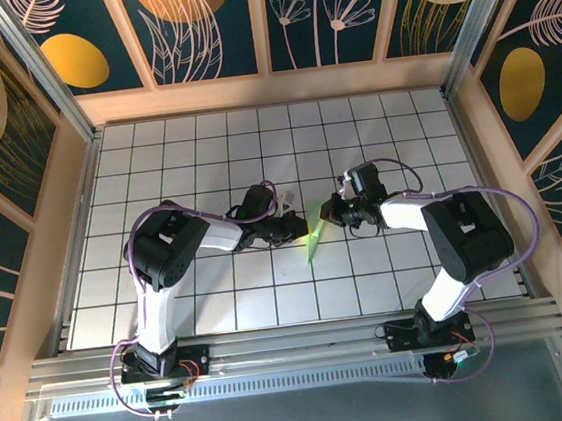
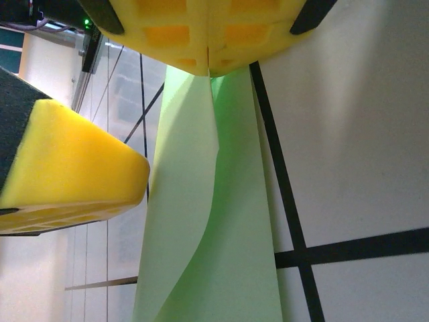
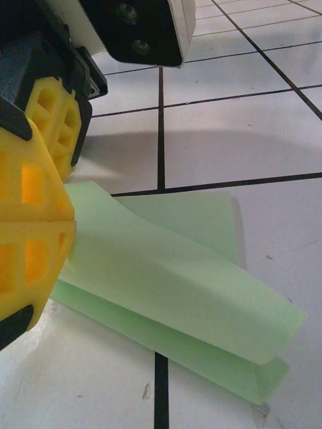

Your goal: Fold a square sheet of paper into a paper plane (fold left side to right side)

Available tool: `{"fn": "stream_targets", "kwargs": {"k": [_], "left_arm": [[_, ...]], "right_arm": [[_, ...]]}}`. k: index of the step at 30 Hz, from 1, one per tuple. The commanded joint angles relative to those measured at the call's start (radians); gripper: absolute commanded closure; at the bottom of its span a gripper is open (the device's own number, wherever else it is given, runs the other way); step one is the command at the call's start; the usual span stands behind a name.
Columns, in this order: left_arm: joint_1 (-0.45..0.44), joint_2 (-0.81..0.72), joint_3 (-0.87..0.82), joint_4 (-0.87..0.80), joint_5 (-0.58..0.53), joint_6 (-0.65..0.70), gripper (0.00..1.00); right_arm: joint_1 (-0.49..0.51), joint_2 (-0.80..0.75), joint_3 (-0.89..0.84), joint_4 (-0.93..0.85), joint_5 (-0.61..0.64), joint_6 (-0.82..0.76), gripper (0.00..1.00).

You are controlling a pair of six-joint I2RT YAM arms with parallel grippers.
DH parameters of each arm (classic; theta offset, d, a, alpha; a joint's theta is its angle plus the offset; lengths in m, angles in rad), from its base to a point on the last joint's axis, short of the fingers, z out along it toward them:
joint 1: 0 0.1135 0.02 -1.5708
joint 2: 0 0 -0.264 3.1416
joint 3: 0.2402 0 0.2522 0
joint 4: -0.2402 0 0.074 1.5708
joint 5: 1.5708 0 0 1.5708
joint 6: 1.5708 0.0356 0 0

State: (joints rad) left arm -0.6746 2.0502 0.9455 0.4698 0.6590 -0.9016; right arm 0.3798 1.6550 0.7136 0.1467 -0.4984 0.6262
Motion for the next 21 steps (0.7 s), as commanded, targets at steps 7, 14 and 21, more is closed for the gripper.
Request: {"fn": "stream_targets", "kwargs": {"k": [7,14,21], "left_arm": [[0.02,0.035,-0.044,-0.155,-0.171,0.024,1.0],[0.02,0.031,-0.048,-0.17,-0.187,0.019,1.0],[0.02,0.03,-0.05,-0.181,-0.198,0.012,1.0]], "right_arm": [[0.004,0.031,0.024,0.022,0.023,-0.023,1.0],[0.005,0.05,0.031,0.027,0.021,-0.028,1.0],[0.004,0.068,0.033,0.023,0.026,-0.037,1.0]]}}
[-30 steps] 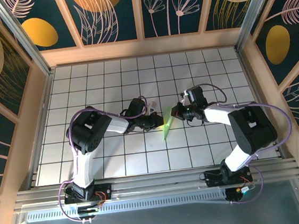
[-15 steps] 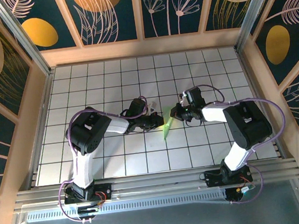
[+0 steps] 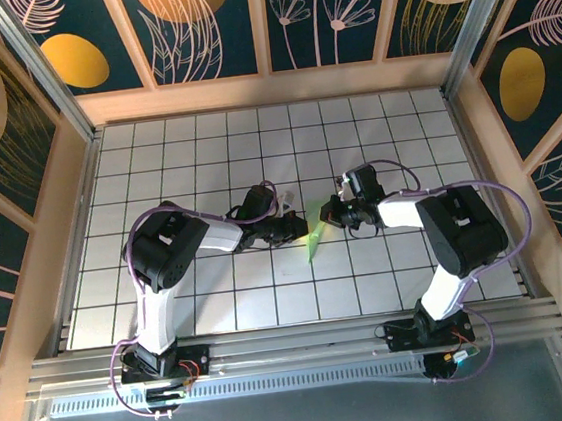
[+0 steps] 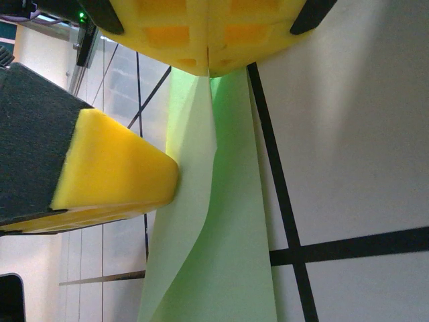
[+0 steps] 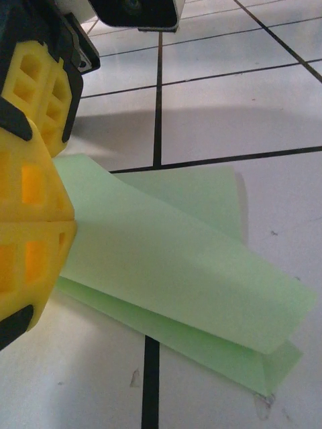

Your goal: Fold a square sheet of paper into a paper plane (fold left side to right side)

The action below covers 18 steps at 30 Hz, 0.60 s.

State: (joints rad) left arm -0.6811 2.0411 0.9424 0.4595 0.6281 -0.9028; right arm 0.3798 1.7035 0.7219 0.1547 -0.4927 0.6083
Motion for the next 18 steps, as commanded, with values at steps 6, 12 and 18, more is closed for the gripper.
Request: {"fn": "stream_targets", "kwargs": {"k": [6,12,18], "left_arm": [[0.027,0.04,-0.048,-0.177,-0.178,0.008,1.0],[0.027,0.031,-0.057,-0.169,-0.179,0.005,1.0],[0.026,-0.004,-0.066,-0.099,-0.139,-0.004,0.94]], "right_arm": [[0.002,0.045,0.027,0.009,0.019,-0.022,1.0],[0.003,0.057,0.008,-0.032,0.036,-0.022,1.0],[-0.003,0.063,-0.064,-0.031,0.042,-0.015,1.0]]}}
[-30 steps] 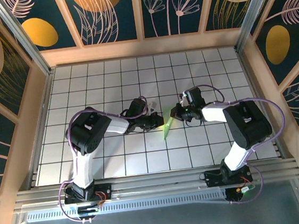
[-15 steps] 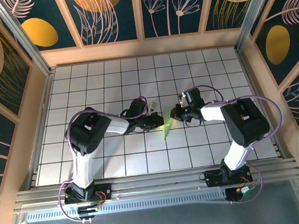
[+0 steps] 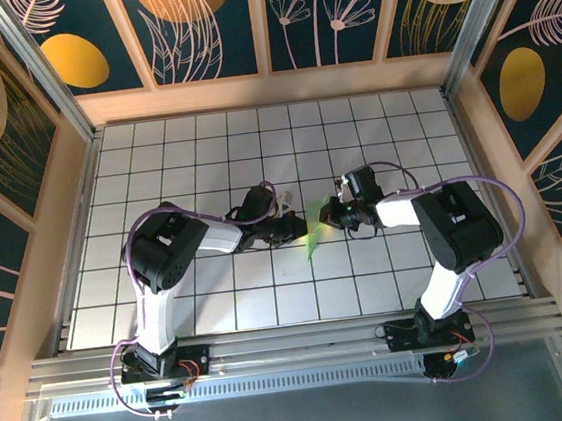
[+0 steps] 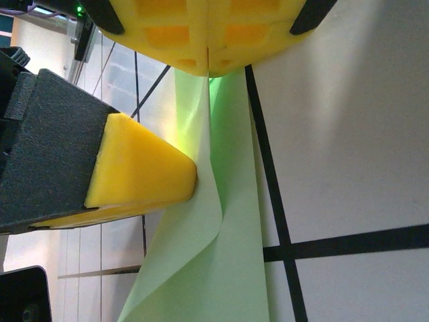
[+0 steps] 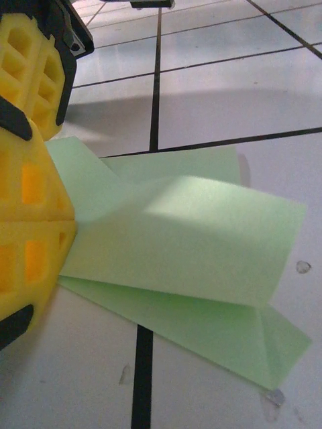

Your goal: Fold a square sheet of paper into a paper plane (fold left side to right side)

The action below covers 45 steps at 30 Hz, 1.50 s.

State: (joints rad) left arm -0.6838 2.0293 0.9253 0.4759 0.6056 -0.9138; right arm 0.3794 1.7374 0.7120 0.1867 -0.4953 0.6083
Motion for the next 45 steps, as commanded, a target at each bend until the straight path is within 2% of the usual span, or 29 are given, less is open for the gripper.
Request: {"fn": "stream_targets", "kwargs": {"k": [1,4,9,13,17,22,31,45], "left_arm": [[0.029,-0.004,-0.043,-0.114,-0.112,0.007,0.9],[0.029,-0.045,-0.033,-0.114,-0.098,0.003,0.81],[0.029,-0.126,-0.019,-0.179,-0.12,0.012,0.77],[0.03,-0.183,0.003,-0.261,-0.108,0.041,0.8],[0.023,-0.198,0.027,-0.284,-0.022,0.037,0.89],[-0.007,-0.172,0.08,-0.286,0.065,0.016,0.93],[-0.044,-0.088,0.162,-0.322,0.107,0.026,0.94],[-0.05,-0.024,0.157,-0.388,0.076,0.07,0.94]], "right_arm": [[-0.002,0.032,-0.067,-0.058,0.046,-0.015,1.0],[-0.003,0.035,-0.096,-0.047,0.052,-0.015,1.0],[-0.002,0.036,-0.111,-0.039,0.058,-0.022,1.0],[-0.003,0.035,-0.107,-0.044,0.061,-0.03,1.0],[-0.003,0.035,-0.108,-0.043,0.061,-0.033,1.0],[-0.001,0.035,-0.112,-0.031,0.056,-0.028,1.0],[0.0,0.039,-0.102,-0.044,0.058,-0.033,1.0],[0.0,0.039,-0.097,-0.058,0.064,-0.038,1.0]]}}
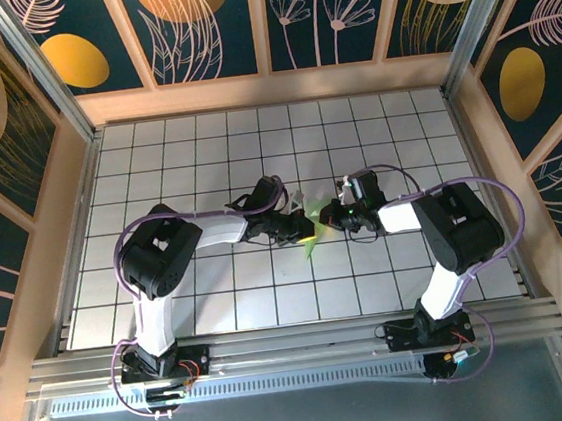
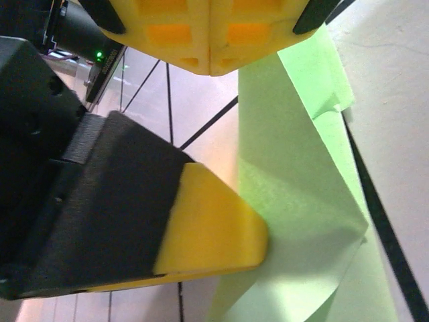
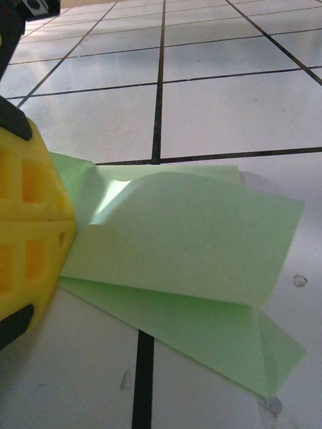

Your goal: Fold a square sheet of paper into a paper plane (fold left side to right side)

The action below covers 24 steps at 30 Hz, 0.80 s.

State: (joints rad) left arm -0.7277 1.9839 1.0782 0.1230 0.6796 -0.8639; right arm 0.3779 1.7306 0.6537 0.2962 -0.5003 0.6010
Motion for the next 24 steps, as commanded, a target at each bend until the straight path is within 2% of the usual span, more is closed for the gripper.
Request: {"fn": "stream_targets", "kwargs": {"k": [1,24], "left_arm": [[-0.007,0.024,0.002,-0.036,0.001,0.023,0.94],[-0.009,0.06,-0.027,-0.058,-0.03,0.04,0.94]], "right_arm": [[0.001,0.047,-0.037,-0.169,0.071,-0.032,1.0],[0.003,0.048,-0.026,-0.185,0.075,-0.04,1.0]]}}
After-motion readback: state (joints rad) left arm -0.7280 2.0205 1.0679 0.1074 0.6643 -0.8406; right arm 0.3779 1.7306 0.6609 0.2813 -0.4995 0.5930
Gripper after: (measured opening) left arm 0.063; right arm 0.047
